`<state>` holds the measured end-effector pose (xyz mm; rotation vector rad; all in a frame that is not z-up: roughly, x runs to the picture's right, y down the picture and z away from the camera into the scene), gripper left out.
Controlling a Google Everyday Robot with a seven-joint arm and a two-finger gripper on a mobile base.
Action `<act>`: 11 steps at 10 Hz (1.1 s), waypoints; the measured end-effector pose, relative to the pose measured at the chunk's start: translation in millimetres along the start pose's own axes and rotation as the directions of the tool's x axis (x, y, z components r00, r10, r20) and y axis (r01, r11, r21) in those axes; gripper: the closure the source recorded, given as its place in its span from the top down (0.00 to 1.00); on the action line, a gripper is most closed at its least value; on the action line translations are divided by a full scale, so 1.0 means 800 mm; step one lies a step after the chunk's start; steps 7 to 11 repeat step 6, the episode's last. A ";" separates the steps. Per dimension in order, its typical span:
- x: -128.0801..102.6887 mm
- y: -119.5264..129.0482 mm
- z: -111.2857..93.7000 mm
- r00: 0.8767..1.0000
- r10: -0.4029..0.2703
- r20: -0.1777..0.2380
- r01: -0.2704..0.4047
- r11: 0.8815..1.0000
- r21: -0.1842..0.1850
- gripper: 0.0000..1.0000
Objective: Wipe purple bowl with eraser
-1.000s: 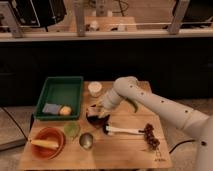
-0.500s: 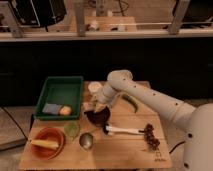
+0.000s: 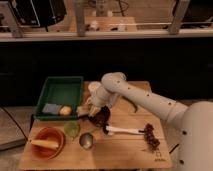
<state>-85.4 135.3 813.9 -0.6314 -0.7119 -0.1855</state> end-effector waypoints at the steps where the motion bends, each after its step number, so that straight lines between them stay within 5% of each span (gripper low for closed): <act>1: 0.002 0.011 0.003 1.000 0.012 0.005 -0.012 1.000 0.002 0.00; 6: 0.036 0.051 -0.028 0.997 0.082 -0.006 -0.082 0.994 0.071 0.00; 11: 0.036 0.051 -0.028 0.997 0.082 -0.006 -0.082 0.994 0.071 0.00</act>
